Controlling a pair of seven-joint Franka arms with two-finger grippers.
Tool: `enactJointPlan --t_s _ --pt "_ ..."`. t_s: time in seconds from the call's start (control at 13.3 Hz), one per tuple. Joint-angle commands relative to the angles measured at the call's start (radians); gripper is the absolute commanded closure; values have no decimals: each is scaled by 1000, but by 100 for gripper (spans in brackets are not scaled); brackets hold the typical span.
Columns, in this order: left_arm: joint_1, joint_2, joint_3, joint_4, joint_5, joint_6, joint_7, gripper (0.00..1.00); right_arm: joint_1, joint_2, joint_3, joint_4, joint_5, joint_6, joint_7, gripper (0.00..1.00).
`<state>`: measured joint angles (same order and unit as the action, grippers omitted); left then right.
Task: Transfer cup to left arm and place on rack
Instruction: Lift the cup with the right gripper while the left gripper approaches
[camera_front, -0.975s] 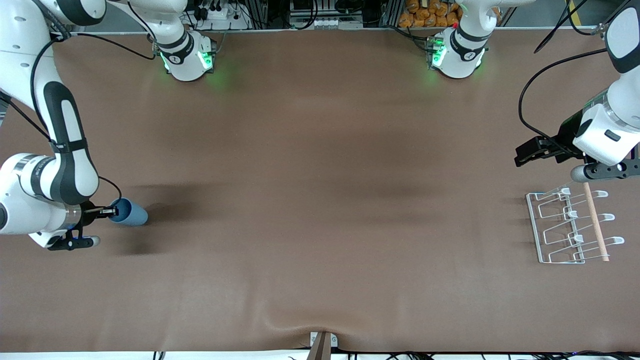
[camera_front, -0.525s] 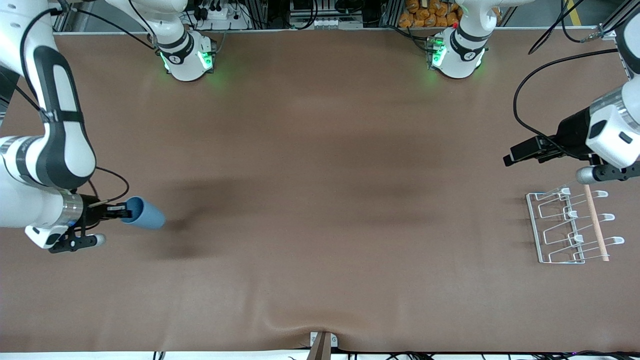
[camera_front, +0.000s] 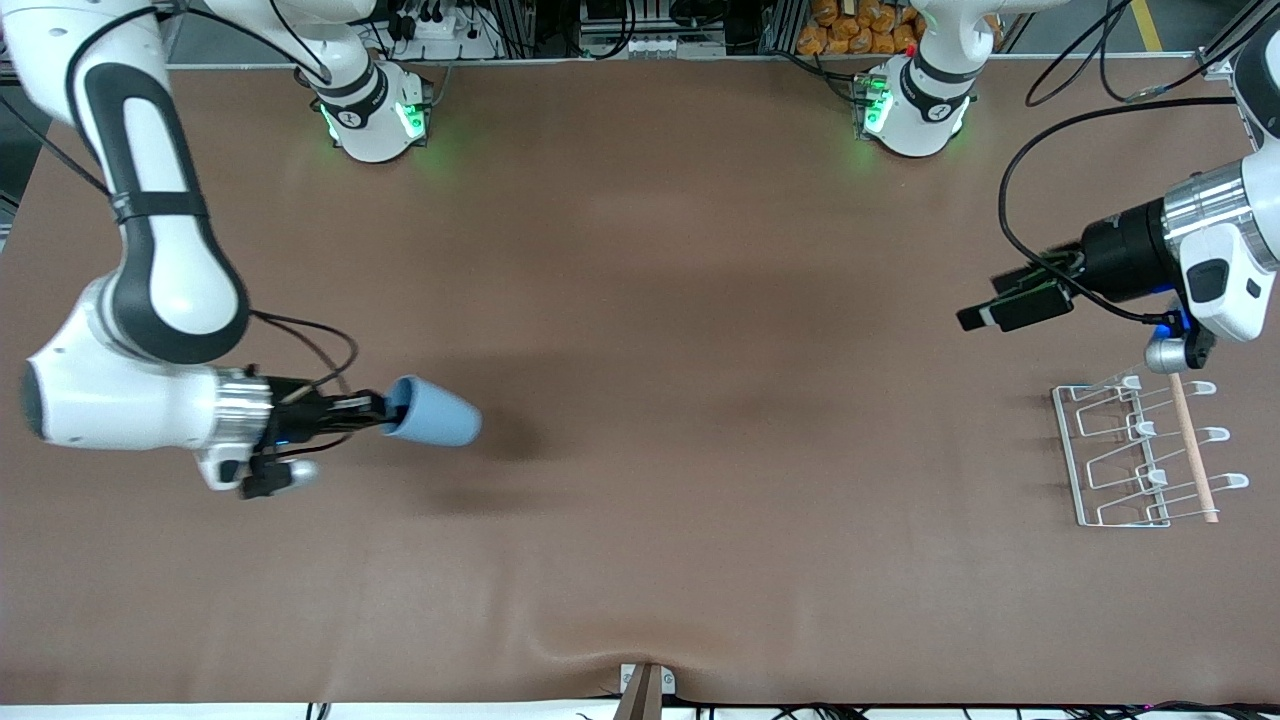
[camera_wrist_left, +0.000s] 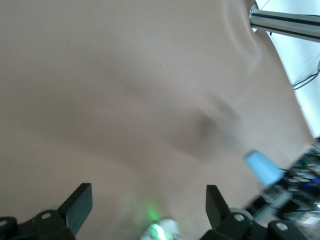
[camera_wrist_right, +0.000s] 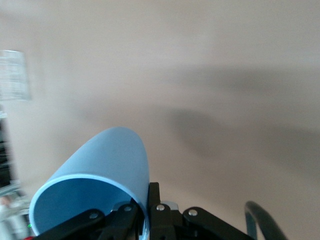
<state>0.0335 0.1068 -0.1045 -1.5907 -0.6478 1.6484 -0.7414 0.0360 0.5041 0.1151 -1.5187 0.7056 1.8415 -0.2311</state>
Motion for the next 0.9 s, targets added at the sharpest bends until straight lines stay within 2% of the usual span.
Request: enactJointPlan --t_s 0.0,0.15,0.3,0.45,0.67,0.82 --pt "-15 10 -4 17 -68 -24 -209 0 89 -7 -6 26 110 5 102 100" --pt "-50 20 -4 23 -98 -24 -362 0 171 -6 -6 48 130 24 209 100" --pt "-113 37 -6 28 -92 -19 -502 0 237 -6 -8 48 243 79 327 100" --pt "-153 74 -6 47 -90 -9 -686 0 294 -6 -6 67 265 90 422 100" --pt "-176 135 -8 97 -93 -9 -800 0 390 -7 -5 83 287 171 579 100" --pt "-190 169 -8 120 -93 20 -857 0 426 -9 -5 86 375 174 605 100"
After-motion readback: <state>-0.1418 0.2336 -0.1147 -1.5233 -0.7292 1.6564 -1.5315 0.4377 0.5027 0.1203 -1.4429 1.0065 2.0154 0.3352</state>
